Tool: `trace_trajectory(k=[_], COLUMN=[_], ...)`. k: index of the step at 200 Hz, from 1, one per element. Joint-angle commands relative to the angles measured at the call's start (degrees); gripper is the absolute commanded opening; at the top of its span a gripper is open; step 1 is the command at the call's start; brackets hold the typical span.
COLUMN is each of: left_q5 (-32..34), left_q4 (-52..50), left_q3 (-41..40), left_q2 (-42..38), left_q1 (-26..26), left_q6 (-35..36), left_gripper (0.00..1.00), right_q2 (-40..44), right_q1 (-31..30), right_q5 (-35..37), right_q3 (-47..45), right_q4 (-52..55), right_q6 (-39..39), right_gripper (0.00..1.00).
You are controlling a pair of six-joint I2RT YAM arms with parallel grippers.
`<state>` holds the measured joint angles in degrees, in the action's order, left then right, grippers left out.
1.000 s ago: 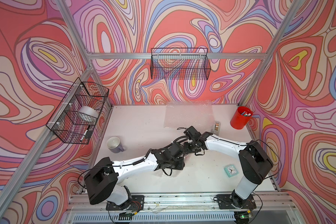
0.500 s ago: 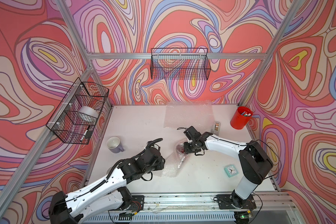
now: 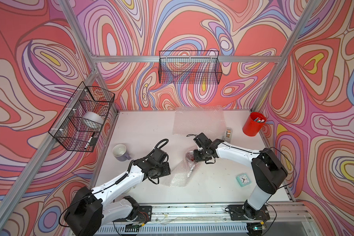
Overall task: Wrap mugs in bubble wrap
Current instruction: Wrap the mug in bubble wrap.
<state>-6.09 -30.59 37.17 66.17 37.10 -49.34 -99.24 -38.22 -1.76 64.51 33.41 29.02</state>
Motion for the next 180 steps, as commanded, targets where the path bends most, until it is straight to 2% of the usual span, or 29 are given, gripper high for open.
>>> trace_trajectory(k=[1,57,135,180], left_q5=[-2.59,-1.19,-0.32,-0.9], left_q4=[0.47,0.49,-0.34,1.45], left_q3=[-2.23,-4.95,-5.96,-6.38], left_q2=[-0.9,0.7,4.95,6.37], left_q1=[1.53,7.04,8.51,9.05], left_q6=[-0.33,-4.21,-5.94,-6.53], left_gripper=[0.65,0.66,0.6,0.45], right_q2=[-1.45,-1.83,-1.73,-1.51], right_q1=[0.34,0.33,0.33,0.33], right_q5=[1.53,1.31,1.58,1.54], right_q3=[0.09,0.62,0.09,-0.08], right_q4=[-0.41,-0.44,-0.45,-0.65], right_q6=[-0.28,-0.36,-0.37,-0.36], right_gripper=[0.39,0.39,0.38,0.38])
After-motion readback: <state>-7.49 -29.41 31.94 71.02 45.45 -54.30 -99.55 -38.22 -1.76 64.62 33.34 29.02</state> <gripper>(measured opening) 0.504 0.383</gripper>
